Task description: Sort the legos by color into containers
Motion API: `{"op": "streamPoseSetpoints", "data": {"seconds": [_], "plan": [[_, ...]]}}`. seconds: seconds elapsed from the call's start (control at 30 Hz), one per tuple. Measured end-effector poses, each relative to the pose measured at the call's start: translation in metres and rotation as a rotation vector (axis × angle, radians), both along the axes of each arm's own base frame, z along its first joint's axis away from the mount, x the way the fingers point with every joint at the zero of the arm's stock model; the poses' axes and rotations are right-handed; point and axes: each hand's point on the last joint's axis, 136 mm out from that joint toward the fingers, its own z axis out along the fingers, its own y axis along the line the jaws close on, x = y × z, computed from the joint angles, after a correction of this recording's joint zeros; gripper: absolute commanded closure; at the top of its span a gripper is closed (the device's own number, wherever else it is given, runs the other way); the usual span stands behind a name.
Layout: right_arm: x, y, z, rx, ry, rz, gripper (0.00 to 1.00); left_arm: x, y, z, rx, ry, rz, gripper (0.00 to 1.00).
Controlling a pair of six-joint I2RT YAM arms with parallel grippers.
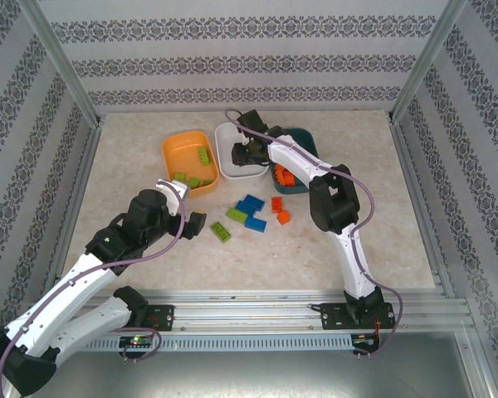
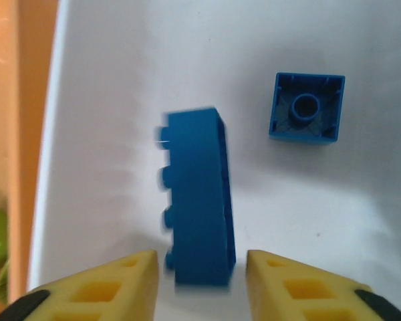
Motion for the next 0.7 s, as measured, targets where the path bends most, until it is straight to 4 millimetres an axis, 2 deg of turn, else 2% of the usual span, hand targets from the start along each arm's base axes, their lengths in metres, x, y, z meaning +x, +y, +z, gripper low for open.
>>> {"op": "streamPoseSetpoints", "data": {"seconds": [0.17,0.23,0.33,0.4,0.53,0.6,0.7], "plan": [[-0.001,-0.007,-0.002,-0.009,0.024,-0.008,0.47,0.000,-0.002,-0.002,-0.001,0.008,-0.007,0.00],[-0.004,-0.010,0.004,-0.007,0.022,-0.009,0.45,-0.001,-0.003,-0.003,-0.004,0.013,-0.015,0.00],[-0.025,-0.017,0.024,-0.007,0.017,-0.001,0.43,-0.001,-0.006,-0.006,-0.005,0.028,-0.026,0.00],[-0.048,-0.021,0.047,-0.002,-0.009,0.014,0.41,-0.001,-0.007,-0.007,-0.005,0.034,-0.030,0.00],[-0.112,-0.019,0.098,0.025,-0.084,0.084,0.38,-0.003,-0.005,0.000,-0.016,0.010,-0.027,0.00],[-0.144,-0.016,0.107,0.034,-0.107,0.126,0.37,-0.005,-0.001,0.010,-0.031,-0.026,-0.018,0.00],[-0.194,-0.010,0.095,0.026,-0.085,0.192,0.36,-0.010,0.007,0.029,-0.062,-0.098,0.001,0.00]]}}
